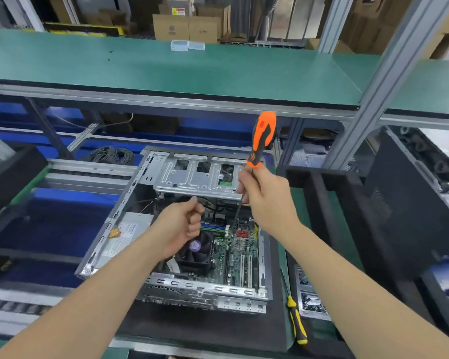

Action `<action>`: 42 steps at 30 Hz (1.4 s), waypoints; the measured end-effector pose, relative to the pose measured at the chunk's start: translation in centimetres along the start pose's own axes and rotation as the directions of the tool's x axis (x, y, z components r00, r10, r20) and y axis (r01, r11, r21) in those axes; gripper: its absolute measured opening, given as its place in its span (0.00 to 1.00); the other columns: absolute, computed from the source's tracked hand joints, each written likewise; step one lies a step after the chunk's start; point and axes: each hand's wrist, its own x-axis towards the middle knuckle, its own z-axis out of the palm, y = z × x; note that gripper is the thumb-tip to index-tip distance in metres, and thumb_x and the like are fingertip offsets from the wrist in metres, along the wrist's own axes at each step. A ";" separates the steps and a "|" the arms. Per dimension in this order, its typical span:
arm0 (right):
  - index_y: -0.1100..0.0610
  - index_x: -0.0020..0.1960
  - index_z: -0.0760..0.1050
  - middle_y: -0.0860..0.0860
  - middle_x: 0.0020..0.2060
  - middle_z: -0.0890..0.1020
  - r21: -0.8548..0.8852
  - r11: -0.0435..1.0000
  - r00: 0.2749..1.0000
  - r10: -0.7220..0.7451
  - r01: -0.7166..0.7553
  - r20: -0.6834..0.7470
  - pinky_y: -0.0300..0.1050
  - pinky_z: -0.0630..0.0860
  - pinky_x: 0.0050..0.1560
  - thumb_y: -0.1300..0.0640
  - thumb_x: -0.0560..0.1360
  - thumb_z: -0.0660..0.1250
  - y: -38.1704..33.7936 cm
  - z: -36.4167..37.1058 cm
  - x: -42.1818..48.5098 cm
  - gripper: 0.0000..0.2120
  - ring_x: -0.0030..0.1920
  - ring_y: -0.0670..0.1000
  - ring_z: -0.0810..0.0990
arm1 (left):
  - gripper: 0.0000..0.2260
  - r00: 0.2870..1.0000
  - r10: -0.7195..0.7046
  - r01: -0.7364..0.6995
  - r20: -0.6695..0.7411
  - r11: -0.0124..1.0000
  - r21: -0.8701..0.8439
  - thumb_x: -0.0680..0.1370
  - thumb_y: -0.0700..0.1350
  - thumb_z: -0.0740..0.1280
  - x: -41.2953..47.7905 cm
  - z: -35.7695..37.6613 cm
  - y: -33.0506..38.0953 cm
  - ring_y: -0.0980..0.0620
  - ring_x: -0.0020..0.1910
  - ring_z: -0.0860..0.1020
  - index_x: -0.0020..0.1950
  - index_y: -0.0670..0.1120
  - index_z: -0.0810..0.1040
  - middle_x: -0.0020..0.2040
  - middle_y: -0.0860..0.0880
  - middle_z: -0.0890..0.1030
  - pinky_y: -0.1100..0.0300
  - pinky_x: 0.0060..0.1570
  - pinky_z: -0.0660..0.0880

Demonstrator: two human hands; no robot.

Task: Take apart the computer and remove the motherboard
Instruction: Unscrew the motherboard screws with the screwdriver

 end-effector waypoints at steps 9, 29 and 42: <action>0.50 0.46 0.71 0.47 0.31 0.76 0.036 0.995 0.965 0.098 -0.092 -0.244 0.40 0.67 0.35 0.55 0.85 0.59 2.1 4.5 -1.8 0.09 0.32 0.47 0.73 | 0.06 0.868 0.353 -0.494 0.348 0.555 0.669 0.80 0.51 0.72 5.2 0.9 -0.4 0.56 0.30 0.62 0.54 0.61 0.87 0.25 0.56 0.64 0.59 0.34 0.58; 0.50 0.49 0.71 0.50 0.33 0.80 0.001 0.998 0.980 0.065 -0.066 -0.189 0.49 0.74 0.37 0.58 0.85 0.60 3.1 4.8 -2.0 0.07 0.34 0.49 0.78 | 0.03 0.843 0.435 -0.530 0.316 0.579 0.619 0.75 0.52 0.77 7.6 1.4 -2.4 0.57 0.30 0.60 0.47 0.60 0.86 0.27 0.57 0.61 0.62 0.32 0.54; 0.53 0.50 0.73 0.48 0.34 0.81 0.004 0.998 0.984 0.069 -0.069 -0.164 0.55 0.77 0.39 0.56 0.85 0.60 3.1 4.8 -2.0 0.06 0.35 0.50 0.79 | 0.02 0.839 0.434 -0.537 0.327 0.568 0.624 0.77 0.49 0.76 8.0 1.1 -2.6 0.57 0.30 0.60 0.48 0.57 0.86 0.27 0.57 0.61 0.55 0.37 0.55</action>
